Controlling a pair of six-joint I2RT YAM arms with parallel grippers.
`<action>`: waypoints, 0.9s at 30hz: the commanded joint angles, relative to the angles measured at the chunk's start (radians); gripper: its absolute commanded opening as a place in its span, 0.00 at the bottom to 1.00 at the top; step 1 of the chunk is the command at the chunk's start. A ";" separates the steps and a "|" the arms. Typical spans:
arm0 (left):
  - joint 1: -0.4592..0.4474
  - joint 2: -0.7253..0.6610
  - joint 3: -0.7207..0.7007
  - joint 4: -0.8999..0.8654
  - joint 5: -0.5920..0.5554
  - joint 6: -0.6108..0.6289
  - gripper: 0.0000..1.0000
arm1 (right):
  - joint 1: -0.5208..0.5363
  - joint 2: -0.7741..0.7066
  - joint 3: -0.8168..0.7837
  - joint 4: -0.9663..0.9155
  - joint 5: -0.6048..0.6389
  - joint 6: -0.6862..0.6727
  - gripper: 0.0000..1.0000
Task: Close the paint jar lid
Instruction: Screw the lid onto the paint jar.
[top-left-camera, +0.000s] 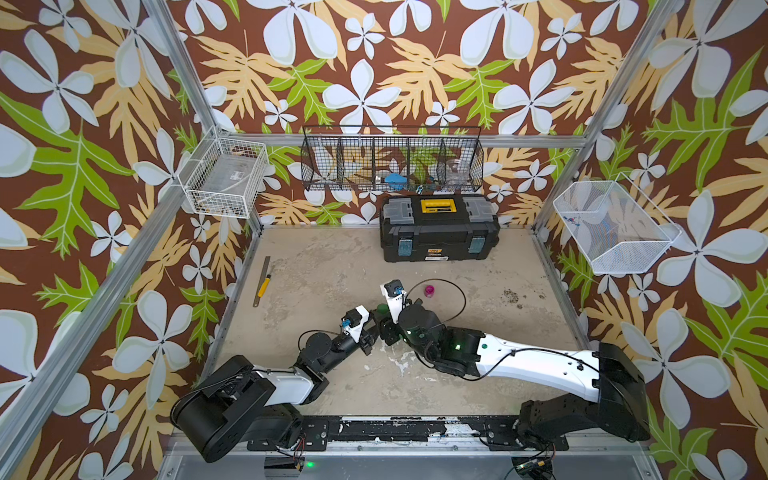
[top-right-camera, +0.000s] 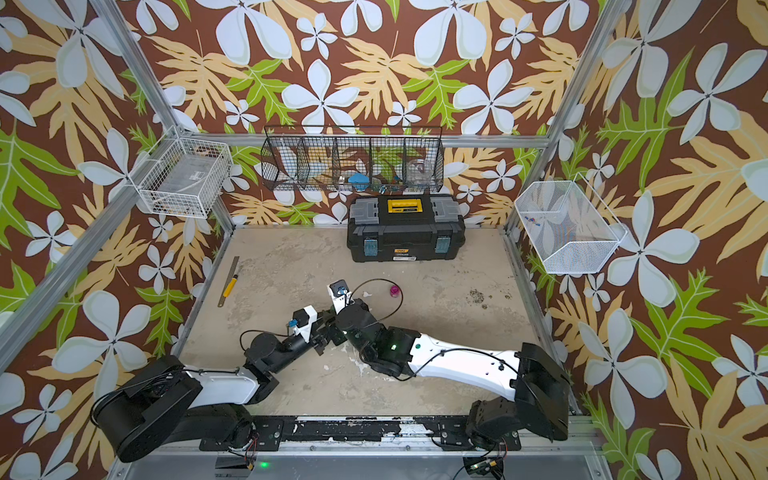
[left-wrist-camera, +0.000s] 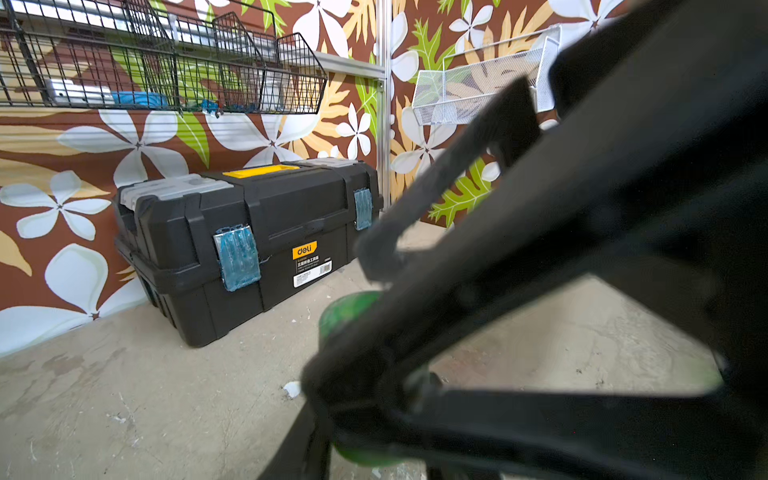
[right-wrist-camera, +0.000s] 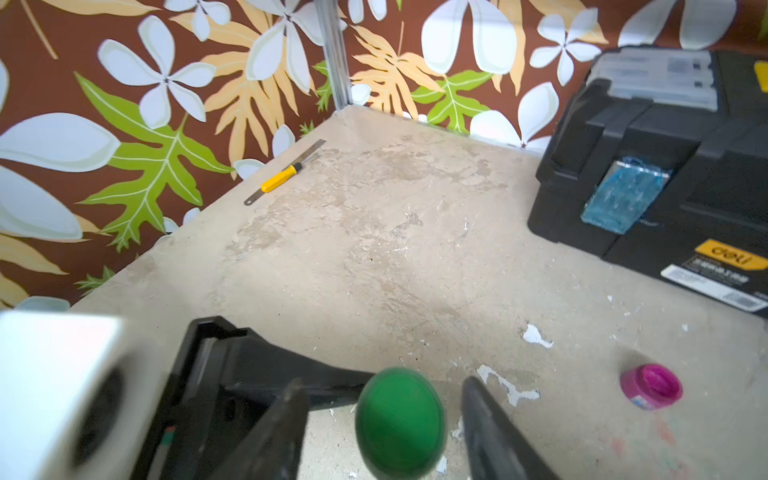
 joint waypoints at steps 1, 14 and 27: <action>0.000 -0.001 0.003 0.011 0.006 0.004 0.12 | -0.052 -0.043 -0.004 -0.017 -0.105 -0.076 0.74; 0.000 -0.004 0.002 0.010 0.005 0.004 0.12 | -0.421 -0.180 -0.046 0.110 -0.916 -0.419 1.00; -0.001 -0.013 0.000 0.011 0.008 0.004 0.12 | -0.581 0.266 0.330 -0.407 -1.654 -1.092 0.96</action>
